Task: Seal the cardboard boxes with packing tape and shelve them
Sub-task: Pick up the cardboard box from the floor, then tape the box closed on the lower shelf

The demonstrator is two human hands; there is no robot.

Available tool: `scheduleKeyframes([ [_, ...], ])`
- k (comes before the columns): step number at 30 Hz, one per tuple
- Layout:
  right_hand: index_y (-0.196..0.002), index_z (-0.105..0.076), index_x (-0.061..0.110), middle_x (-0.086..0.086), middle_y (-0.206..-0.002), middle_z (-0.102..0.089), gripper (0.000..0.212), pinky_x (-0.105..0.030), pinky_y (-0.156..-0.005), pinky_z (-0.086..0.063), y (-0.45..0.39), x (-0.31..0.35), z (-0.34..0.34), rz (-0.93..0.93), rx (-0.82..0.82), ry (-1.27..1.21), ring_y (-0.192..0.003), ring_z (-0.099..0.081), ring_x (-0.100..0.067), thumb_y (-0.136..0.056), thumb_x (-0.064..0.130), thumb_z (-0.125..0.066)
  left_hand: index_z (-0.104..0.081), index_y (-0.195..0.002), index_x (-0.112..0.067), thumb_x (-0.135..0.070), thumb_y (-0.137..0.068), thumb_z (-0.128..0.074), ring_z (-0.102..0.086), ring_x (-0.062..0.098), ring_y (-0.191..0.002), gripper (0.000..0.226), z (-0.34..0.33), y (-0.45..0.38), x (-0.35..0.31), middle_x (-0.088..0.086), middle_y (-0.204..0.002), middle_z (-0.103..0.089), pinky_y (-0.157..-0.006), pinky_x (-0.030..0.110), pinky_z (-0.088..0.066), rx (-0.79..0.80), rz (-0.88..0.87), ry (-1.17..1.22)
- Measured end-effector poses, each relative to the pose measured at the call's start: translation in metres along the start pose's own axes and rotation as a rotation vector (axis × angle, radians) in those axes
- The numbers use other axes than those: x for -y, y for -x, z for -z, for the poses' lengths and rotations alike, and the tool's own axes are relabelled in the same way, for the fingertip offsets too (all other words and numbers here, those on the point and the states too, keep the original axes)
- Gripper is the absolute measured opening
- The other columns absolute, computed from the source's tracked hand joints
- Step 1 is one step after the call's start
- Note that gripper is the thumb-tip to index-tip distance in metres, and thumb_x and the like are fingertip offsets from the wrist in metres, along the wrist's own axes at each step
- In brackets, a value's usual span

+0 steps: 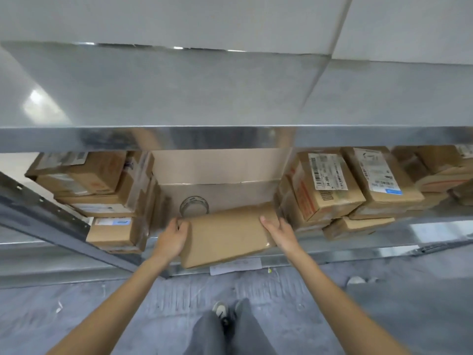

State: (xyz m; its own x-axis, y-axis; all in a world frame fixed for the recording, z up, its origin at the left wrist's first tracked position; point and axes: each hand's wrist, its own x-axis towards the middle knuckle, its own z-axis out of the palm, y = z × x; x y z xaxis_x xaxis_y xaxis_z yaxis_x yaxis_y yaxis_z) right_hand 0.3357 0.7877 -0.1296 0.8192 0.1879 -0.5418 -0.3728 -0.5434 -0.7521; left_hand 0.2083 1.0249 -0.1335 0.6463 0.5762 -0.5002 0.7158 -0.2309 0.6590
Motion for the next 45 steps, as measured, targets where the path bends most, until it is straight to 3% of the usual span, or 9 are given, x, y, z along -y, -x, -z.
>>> scheduleKeyframes([
  [6, -0.146, -0.036, 0.002, -0.014, -0.148, -0.044, 0.076, -0.034, -0.111, -0.028, -0.013, 0.006, -0.004, 0.007, -0.035, 0.059, -0.138, -0.038, -0.030, -0.091, 0.049, -0.060, -0.051, -0.118, -0.008, -0.032, -0.099, -0.046, -0.056, 0.035, -0.104, 0.031, 0.008, -0.022, -0.024, 0.013, -0.108, -0.057, -0.076, 0.032, -0.036, -0.080, -0.071, -0.113],
  [12, -0.149, -0.030, 0.004, -0.014, -0.151, -0.040, 0.078, -0.037, -0.112, -0.027, -0.017, 0.000, -0.004, 0.019, -0.020, 0.092, -0.140, -0.035, -0.031, -0.092, 0.051, -0.057, -0.063, -0.114, -0.016, -0.034, -0.094, -0.050, -0.059, 0.030, -0.107, 0.031, -0.006, -0.062, -0.050, 0.007, -0.119, -0.063, -0.080, 0.031, -0.045, -0.009, -0.116, -0.392],
  [17, -0.146, -0.036, 0.005, -0.012, -0.148, -0.044, 0.074, -0.034, -0.111, -0.028, -0.018, 0.000, -0.004, 0.031, -0.025, 0.076, -0.139, -0.037, -0.030, -0.092, 0.050, -0.058, -0.067, -0.101, -0.022, -0.023, -0.085, -0.066, -0.058, 0.029, -0.112, 0.016, -0.012, -0.100, -0.050, 0.004, -0.123, -0.064, -0.097, 0.035, -0.049, 0.159, -0.026, -0.309],
  [21, -0.146, -0.037, 0.006, -0.011, -0.148, -0.044, 0.073, -0.033, -0.110, -0.028, -0.020, -0.002, -0.005, 0.039, -0.023, 0.057, -0.139, -0.038, -0.028, -0.091, 0.049, -0.059, -0.069, -0.110, -0.014, -0.024, -0.086, -0.066, -0.057, 0.028, -0.113, 0.026, -0.015, -0.115, -0.050, 0.007, -0.124, -0.063, -0.087, 0.028, -0.046, 0.246, -0.061, -0.484],
  [25, -0.148, -0.034, 0.007, -0.010, -0.150, -0.042, 0.075, -0.033, -0.111, -0.028, -0.020, -0.003, -0.006, 0.035, -0.023, 0.034, -0.140, -0.036, -0.027, -0.091, 0.049, -0.059, -0.064, -0.080, -0.009, -0.012, -0.083, -0.063, -0.061, 0.033, -0.101, 0.004, -0.016, -0.112, -0.054, 0.015, -0.101, -0.066, -0.084, 0.033, -0.049, 0.110, -0.199, -0.527],
  [30, -0.145, -0.037, 0.006, -0.004, -0.139, -0.049, 0.068, -0.023, -0.099, -0.029, -0.022, 0.009, -0.009, 0.020, -0.002, 0.004, -0.136, -0.040, -0.024, -0.093, 0.042, -0.060, -0.053, -0.095, -0.007, -0.031, -0.102, -0.037, -0.062, 0.033, -0.087, 0.029, 0.002, -0.076, -0.079, 0.013, -0.091, -0.067, -0.083, 0.044, -0.049, -0.169, -0.320, -0.269],
  [36, -0.112, -0.060, 0.016, 0.001, -0.107, -0.068, 0.042, -0.027, -0.085, -0.048, -0.047, 0.031, -0.034, 0.071, 0.078, 0.001, -0.103, -0.064, -0.018, -0.087, 0.050, -0.065, -0.048, -0.090, -0.007, -0.022, -0.105, -0.037, -0.064, 0.024, -0.061, 0.024, -0.003, 0.013, -0.115, 0.008, -0.064, -0.063, -0.068, 0.032, -0.050, -0.035, -0.423, 0.416],
  [40, -0.119, -0.056, 0.015, -0.002, -0.114, -0.067, 0.048, -0.032, -0.091, -0.049, -0.057, 0.042, -0.046, 0.074, 0.082, 0.050, -0.103, -0.063, -0.020, -0.088, 0.052, -0.063, -0.052, -0.103, 0.004, -0.018, -0.103, -0.042, -0.063, 0.017, -0.057, 0.024, -0.019, 0.043, -0.106, 0.004, -0.066, -0.062, -0.067, 0.027, -0.050, 0.104, -0.315, 0.603],
  [45, -0.147, -0.036, 0.016, -0.001, -0.151, -0.040, 0.068, -0.030, -0.110, -0.030, -0.039, 0.059, -0.026, 0.185, -0.009, 0.075, -0.137, -0.040, -0.019, -0.092, 0.051, -0.056, -0.052, -0.117, -0.008, -0.007, -0.100, -0.049, -0.063, 0.012, -0.068, 0.017, -0.025, 0.057, -0.095, 0.001, -0.074, -0.063, -0.075, 0.018, -0.050, 0.245, -0.297, 0.660],
])
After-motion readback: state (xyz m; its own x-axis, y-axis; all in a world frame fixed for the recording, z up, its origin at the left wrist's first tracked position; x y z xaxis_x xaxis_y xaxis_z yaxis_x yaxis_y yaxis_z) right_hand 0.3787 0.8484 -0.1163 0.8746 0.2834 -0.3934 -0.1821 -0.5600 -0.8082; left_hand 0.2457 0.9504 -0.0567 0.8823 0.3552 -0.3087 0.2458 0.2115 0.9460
